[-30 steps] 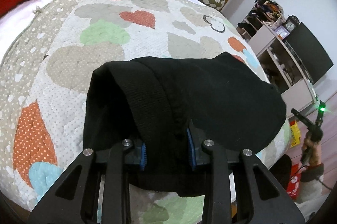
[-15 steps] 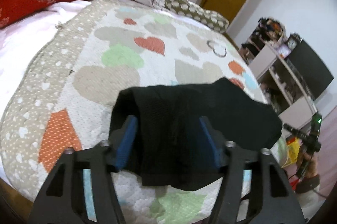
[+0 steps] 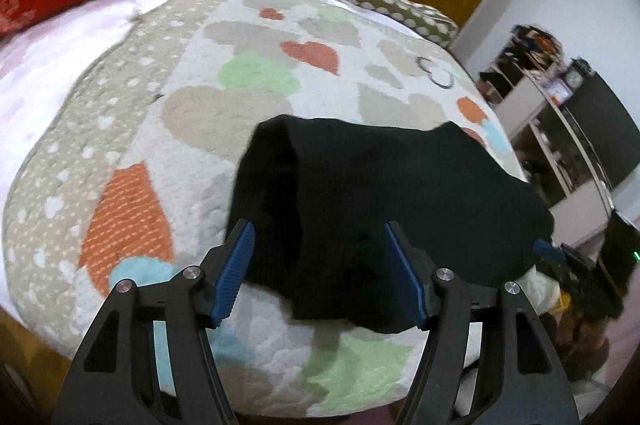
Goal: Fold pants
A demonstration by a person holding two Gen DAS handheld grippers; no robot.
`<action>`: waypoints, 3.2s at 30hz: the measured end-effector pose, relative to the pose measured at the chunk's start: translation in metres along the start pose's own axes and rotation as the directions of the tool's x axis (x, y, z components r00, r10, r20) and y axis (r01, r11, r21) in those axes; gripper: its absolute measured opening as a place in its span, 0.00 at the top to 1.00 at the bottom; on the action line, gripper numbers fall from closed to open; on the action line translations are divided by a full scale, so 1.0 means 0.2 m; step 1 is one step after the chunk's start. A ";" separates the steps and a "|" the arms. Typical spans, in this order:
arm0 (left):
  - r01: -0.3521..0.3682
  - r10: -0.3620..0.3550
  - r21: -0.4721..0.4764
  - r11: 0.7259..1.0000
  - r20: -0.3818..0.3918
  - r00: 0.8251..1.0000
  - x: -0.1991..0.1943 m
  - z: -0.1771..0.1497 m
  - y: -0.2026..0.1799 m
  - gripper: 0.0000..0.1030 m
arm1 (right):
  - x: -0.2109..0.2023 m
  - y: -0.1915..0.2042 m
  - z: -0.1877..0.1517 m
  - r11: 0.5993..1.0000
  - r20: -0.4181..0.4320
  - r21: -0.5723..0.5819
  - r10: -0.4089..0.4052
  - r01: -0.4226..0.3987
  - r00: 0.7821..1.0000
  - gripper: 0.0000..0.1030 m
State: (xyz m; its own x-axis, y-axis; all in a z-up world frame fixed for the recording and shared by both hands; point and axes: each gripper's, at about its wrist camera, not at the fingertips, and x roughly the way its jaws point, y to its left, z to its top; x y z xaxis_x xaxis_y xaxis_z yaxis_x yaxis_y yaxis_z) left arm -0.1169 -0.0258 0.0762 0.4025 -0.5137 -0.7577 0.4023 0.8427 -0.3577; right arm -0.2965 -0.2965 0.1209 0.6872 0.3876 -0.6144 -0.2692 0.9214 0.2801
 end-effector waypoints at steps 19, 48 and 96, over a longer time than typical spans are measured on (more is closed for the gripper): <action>0.179 -0.181 -0.021 0.984 -0.075 0.981 0.26 0.18 -0.01 0.36 | 0.74 0.51 0.21 0.944 -0.160 -0.273 0.147 -0.187 0.976 0.89; -0.007 -0.010 0.146 0.989 0.116 0.993 0.05 0.19 -0.21 0.36 | 0.07 -0.15 0.05 0.969 0.021 0.247 -0.031 0.025 0.999 0.65; -0.195 0.188 0.111 0.974 0.070 0.980 0.30 0.07 -0.19 0.36 | -0.55 -0.83 -0.29 0.678 -0.090 0.574 -0.506 0.460 0.858 0.91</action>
State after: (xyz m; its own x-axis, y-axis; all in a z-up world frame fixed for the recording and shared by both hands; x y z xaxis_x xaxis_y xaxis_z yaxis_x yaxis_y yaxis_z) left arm -0.0966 -0.0913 0.0529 0.5273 -0.3560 -0.7715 0.4048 0.9036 -0.1402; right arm -0.3660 -0.4905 0.0994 0.6653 -0.1314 -0.7349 0.5206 0.7872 0.3305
